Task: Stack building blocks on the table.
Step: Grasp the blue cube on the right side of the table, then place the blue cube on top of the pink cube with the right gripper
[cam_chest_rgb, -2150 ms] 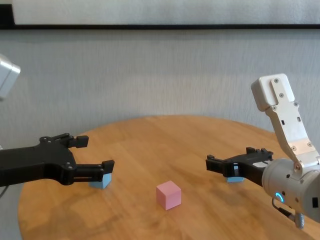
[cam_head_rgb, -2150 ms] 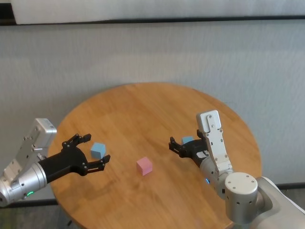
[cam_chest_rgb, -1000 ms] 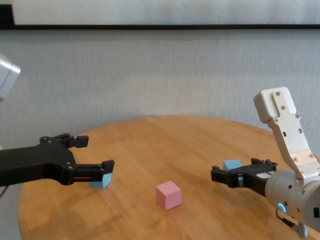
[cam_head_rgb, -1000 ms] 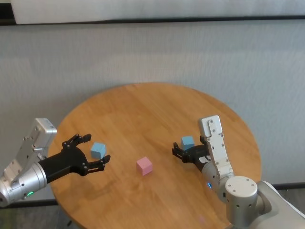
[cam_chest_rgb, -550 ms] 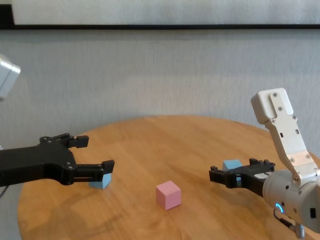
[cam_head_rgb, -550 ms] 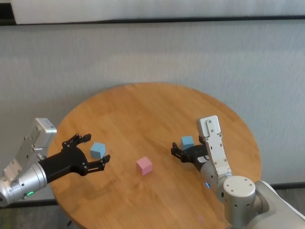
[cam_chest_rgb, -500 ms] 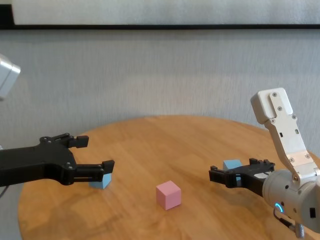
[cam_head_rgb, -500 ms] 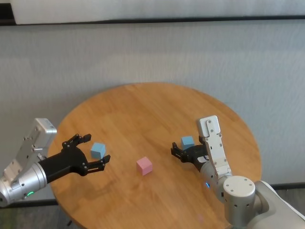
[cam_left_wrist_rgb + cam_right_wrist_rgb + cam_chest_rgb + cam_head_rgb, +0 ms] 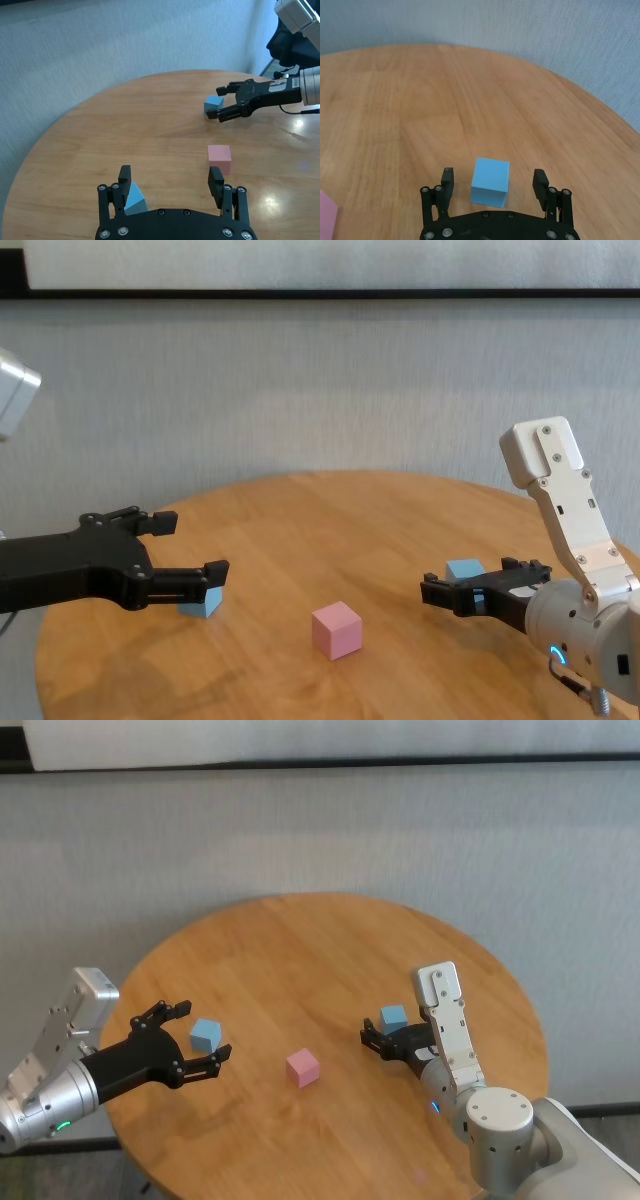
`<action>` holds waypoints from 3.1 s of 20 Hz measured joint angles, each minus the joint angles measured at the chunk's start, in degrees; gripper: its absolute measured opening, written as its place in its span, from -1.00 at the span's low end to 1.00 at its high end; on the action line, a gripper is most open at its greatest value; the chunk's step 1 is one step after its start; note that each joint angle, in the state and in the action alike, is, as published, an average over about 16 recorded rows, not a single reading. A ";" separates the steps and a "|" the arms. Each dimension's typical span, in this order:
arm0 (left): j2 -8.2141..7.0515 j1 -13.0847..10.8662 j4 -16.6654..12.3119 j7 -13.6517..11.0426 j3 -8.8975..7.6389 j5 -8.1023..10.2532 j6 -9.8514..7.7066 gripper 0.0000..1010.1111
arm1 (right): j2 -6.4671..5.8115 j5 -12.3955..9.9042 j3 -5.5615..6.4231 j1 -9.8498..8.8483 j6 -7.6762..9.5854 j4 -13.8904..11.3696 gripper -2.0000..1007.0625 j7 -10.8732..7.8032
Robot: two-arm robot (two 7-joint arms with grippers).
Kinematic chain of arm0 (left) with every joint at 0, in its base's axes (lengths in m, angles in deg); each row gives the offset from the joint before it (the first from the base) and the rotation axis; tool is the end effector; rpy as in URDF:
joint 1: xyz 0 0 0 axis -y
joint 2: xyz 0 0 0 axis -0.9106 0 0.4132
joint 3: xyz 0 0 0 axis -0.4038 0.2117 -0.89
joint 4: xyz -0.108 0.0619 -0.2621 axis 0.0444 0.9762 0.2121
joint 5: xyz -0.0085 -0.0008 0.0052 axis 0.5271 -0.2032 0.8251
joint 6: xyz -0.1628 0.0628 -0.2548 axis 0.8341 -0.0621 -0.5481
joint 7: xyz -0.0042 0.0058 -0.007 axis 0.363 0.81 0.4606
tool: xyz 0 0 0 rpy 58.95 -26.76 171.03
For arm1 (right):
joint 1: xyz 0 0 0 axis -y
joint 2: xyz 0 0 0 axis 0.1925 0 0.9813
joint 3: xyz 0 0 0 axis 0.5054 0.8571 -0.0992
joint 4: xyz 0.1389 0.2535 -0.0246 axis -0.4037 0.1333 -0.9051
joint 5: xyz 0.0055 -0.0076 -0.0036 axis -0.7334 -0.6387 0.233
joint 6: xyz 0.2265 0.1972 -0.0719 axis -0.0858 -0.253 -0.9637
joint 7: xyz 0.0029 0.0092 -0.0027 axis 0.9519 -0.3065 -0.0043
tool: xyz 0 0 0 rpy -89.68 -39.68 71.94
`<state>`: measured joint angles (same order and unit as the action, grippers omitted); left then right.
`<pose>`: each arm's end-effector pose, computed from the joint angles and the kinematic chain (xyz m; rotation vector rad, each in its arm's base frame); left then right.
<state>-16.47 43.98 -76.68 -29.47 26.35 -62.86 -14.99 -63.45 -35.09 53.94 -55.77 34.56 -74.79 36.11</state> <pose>0.4035 0.0923 -0.3036 0.2381 -0.1101 0.7180 0.4190 0.0576 -0.3510 -0.3516 0.1124 -1.3097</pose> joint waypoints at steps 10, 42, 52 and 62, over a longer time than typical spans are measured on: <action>0.00 0.00 0.00 0.00 0.00 0.00 0.00 0.98 | 0.45 1.10 0.89 -0.01 0.70 0.04 0.39 -0.32; 0.00 0.00 0.00 0.00 0.00 0.00 0.00 0.98 | -9.67 1.25 0.68 -11.09 4.29 -28.78 -0.28 -18.31; 0.00 0.00 0.00 0.00 0.00 0.00 0.00 0.98 | -10.07 1.60 -1.02 -14.40 4.77 -30.62 -0.28 -18.94; 0.00 0.00 0.00 0.00 0.00 0.00 0.00 0.98 | -8.70 3.14 -2.66 -13.84 2.66 -27.05 -0.28 -18.90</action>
<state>-16.47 43.98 -76.69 -29.47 26.35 -62.86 -14.99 -72.16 -31.95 51.28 -69.61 37.22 -101.84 17.21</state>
